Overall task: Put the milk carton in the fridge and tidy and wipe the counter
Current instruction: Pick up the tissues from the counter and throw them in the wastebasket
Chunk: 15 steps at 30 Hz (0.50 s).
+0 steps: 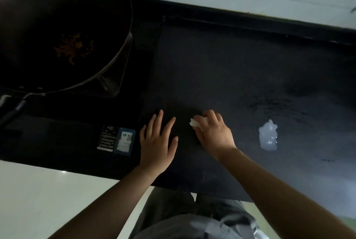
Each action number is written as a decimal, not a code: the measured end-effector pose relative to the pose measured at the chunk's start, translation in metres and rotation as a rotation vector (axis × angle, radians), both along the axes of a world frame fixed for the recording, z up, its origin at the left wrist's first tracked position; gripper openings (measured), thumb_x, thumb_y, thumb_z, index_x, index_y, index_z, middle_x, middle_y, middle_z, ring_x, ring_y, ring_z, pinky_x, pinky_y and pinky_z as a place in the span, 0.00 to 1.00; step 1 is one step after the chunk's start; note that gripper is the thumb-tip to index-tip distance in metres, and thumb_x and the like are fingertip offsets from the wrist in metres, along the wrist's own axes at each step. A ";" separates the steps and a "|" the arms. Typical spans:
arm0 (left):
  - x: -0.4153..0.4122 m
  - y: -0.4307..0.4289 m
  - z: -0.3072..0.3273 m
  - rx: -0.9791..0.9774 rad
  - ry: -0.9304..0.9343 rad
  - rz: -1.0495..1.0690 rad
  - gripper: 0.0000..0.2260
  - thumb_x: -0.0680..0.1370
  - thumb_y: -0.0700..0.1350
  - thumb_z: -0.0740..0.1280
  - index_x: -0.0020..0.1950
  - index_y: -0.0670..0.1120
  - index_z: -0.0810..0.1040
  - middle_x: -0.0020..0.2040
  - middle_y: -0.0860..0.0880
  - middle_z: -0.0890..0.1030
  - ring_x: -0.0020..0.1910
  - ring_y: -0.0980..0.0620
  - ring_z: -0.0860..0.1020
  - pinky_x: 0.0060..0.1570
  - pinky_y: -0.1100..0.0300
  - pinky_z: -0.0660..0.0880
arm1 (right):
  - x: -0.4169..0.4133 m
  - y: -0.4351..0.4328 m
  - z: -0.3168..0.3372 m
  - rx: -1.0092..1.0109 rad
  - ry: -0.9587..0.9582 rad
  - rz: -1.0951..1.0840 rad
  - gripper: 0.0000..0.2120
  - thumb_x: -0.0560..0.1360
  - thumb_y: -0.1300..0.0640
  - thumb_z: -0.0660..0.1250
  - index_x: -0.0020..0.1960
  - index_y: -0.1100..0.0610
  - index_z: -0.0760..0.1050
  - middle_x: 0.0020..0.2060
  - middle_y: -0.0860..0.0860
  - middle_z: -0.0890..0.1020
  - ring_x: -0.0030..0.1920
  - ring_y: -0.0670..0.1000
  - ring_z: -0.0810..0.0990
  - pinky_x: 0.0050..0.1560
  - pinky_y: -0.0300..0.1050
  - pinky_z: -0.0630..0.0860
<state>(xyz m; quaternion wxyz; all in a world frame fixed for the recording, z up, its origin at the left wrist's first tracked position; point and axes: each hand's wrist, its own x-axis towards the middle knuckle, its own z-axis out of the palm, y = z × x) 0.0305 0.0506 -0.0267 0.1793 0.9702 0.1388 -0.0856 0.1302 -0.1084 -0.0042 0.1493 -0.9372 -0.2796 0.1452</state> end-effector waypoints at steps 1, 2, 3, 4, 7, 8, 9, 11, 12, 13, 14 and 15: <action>0.001 0.001 0.002 -0.019 0.010 -0.009 0.25 0.76 0.58 0.51 0.73 0.55 0.60 0.77 0.46 0.55 0.75 0.46 0.54 0.69 0.43 0.55 | -0.002 -0.003 0.003 0.004 0.041 -0.020 0.14 0.76 0.51 0.62 0.60 0.53 0.73 0.54 0.55 0.73 0.53 0.57 0.74 0.38 0.54 0.79; 0.002 0.002 0.006 -0.037 0.018 -0.018 0.25 0.76 0.59 0.51 0.73 0.54 0.61 0.77 0.45 0.55 0.75 0.45 0.54 0.69 0.42 0.56 | -0.006 -0.007 0.007 0.004 0.080 -0.036 0.14 0.77 0.51 0.61 0.61 0.53 0.72 0.55 0.55 0.73 0.54 0.56 0.73 0.41 0.54 0.79; 0.003 0.003 0.010 -0.051 0.017 -0.022 0.26 0.75 0.59 0.50 0.72 0.53 0.63 0.77 0.45 0.56 0.75 0.43 0.55 0.69 0.41 0.57 | -0.009 -0.013 0.010 0.006 0.108 -0.050 0.15 0.77 0.51 0.61 0.62 0.53 0.72 0.55 0.54 0.72 0.55 0.56 0.73 0.43 0.54 0.78; 0.005 0.003 0.014 -0.062 0.016 -0.018 0.27 0.75 0.60 0.50 0.71 0.51 0.65 0.76 0.44 0.59 0.74 0.42 0.57 0.68 0.41 0.59 | -0.013 -0.020 0.014 0.016 0.127 -0.069 0.14 0.77 0.50 0.61 0.61 0.53 0.72 0.54 0.54 0.72 0.55 0.56 0.73 0.44 0.53 0.78; 0.010 -0.004 0.031 -0.088 0.003 -0.040 0.29 0.74 0.60 0.48 0.69 0.47 0.69 0.72 0.43 0.67 0.72 0.41 0.63 0.65 0.42 0.64 | -0.032 -0.047 0.028 0.072 0.135 -0.180 0.13 0.76 0.50 0.61 0.59 0.52 0.73 0.52 0.53 0.73 0.52 0.57 0.75 0.41 0.51 0.76; 0.010 -0.010 0.037 -0.112 -0.015 -0.066 0.29 0.74 0.60 0.49 0.68 0.46 0.70 0.70 0.43 0.70 0.70 0.42 0.65 0.65 0.43 0.66 | -0.040 -0.059 0.033 0.083 0.133 -0.220 0.13 0.76 0.49 0.62 0.59 0.52 0.73 0.51 0.53 0.74 0.50 0.57 0.76 0.41 0.50 0.75; 0.009 -0.018 0.044 -0.144 -0.033 -0.100 0.28 0.74 0.60 0.50 0.67 0.45 0.70 0.67 0.44 0.73 0.68 0.43 0.68 0.64 0.44 0.68 | -0.049 -0.072 0.039 0.090 0.128 -0.261 0.14 0.76 0.48 0.62 0.59 0.51 0.73 0.50 0.53 0.74 0.49 0.57 0.77 0.41 0.49 0.75; 0.006 -0.041 0.058 -0.217 -0.033 -0.167 0.27 0.75 0.59 0.51 0.65 0.45 0.72 0.64 0.46 0.75 0.65 0.46 0.71 0.63 0.48 0.69 | -0.071 -0.101 0.051 0.114 0.101 -0.371 0.14 0.75 0.47 0.62 0.58 0.50 0.74 0.49 0.52 0.75 0.46 0.56 0.78 0.40 0.48 0.75; 0.003 -0.054 0.065 -0.254 -0.022 -0.200 0.25 0.75 0.58 0.52 0.65 0.45 0.72 0.63 0.47 0.76 0.64 0.47 0.71 0.63 0.50 0.68 | -0.082 -0.116 0.058 0.136 0.078 -0.435 0.14 0.75 0.46 0.63 0.57 0.50 0.75 0.48 0.52 0.76 0.44 0.56 0.78 0.40 0.48 0.75; 0.000 -0.069 0.071 -0.287 -0.013 -0.242 0.24 0.75 0.57 0.54 0.65 0.45 0.72 0.63 0.48 0.76 0.64 0.48 0.72 0.63 0.52 0.68 | -0.095 -0.132 0.065 0.158 0.049 -0.502 0.14 0.74 0.45 0.63 0.56 0.49 0.76 0.47 0.51 0.76 0.42 0.56 0.78 0.39 0.48 0.76; -0.004 -0.085 0.077 -0.313 -0.009 -0.289 0.23 0.75 0.56 0.55 0.65 0.45 0.72 0.62 0.48 0.76 0.63 0.49 0.72 0.62 0.53 0.68 | -0.108 -0.147 0.071 0.173 0.026 -0.565 0.14 0.74 0.44 0.63 0.55 0.49 0.76 0.46 0.51 0.76 0.40 0.55 0.78 0.38 0.47 0.75; -0.008 -0.103 0.083 -0.333 -0.010 -0.339 0.22 0.75 0.55 0.56 0.64 0.46 0.73 0.61 0.49 0.77 0.62 0.50 0.73 0.61 0.54 0.69 | -0.124 -0.164 0.077 0.182 0.005 -0.624 0.13 0.74 0.44 0.63 0.55 0.48 0.76 0.45 0.50 0.76 0.39 0.54 0.78 0.37 0.45 0.74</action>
